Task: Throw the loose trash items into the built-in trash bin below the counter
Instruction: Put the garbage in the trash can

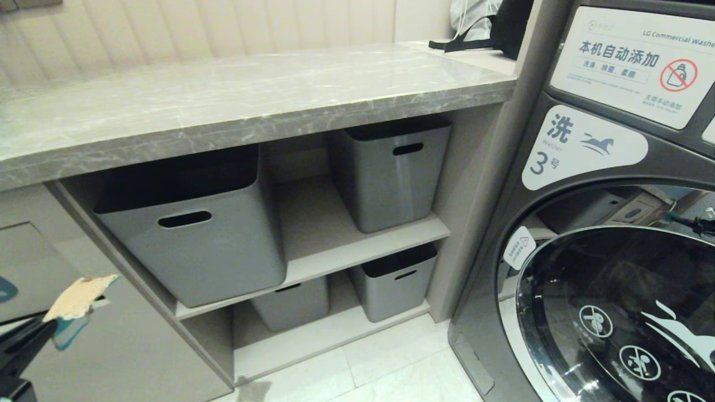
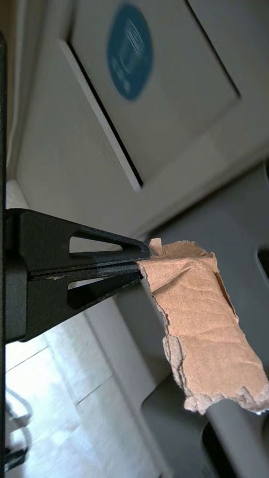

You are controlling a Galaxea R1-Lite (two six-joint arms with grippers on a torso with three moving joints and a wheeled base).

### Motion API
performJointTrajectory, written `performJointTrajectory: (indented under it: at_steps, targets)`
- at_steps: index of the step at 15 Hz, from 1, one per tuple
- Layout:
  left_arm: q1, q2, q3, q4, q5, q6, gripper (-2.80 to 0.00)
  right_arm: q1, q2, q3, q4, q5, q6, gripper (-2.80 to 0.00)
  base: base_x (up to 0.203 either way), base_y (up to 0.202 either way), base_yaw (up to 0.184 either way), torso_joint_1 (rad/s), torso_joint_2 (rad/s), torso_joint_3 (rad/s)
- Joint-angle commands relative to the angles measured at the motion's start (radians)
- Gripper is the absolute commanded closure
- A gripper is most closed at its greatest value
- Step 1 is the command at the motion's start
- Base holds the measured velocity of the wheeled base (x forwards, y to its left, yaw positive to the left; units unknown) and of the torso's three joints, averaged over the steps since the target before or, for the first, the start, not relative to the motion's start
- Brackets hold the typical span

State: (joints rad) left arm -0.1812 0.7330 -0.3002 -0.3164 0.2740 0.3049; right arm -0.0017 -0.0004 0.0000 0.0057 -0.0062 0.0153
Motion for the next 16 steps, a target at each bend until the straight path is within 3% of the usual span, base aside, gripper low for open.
performJointTrajectory:
  at_steps: [1,4,7,9,13,16]
  targets:
    - [0.070,0.001,0.020,-0.018,0.003,-0.004,0.00,0.000,0.000,0.000,0.000,0.000,0.000,0.00,0.000,0.000,0.000,0.000,0.00,0.000]
    - [0.238,0.018,0.075,-0.113,0.003,-0.004,0.00,0.000,0.000,0.000,0.000,0.000,0.000,0.00,0.000,0.000,0.000,0.000,0.00,0.000]
    - [0.336,0.054,0.246,-0.352,0.034,0.018,0.00,0.000,0.000,0.000,0.000,0.000,0.000,0.00,0.000,0.000,0.000,0.000,0.00,0.000]
    - [0.377,0.136,0.291,-0.475,0.051,0.024,0.00,0.000,0.000,0.000,0.000,0.000,0.000,0.00,0.000,0.000,0.000,0.000,0.00,0.000]
    - [0.500,0.295,0.300,-0.598,0.058,0.002,0.00,0.000,0.000,0.000,-0.001,0.000,0.000,0.00,0.000,0.000,0.000,0.000,0.00,0.000]
    - [0.583,0.387,0.300,-0.620,0.062,-0.038,0.00,0.000,0.000,0.000,0.000,0.000,0.000,0.00,0.000,0.000,0.000,0.000,0.00,0.000]
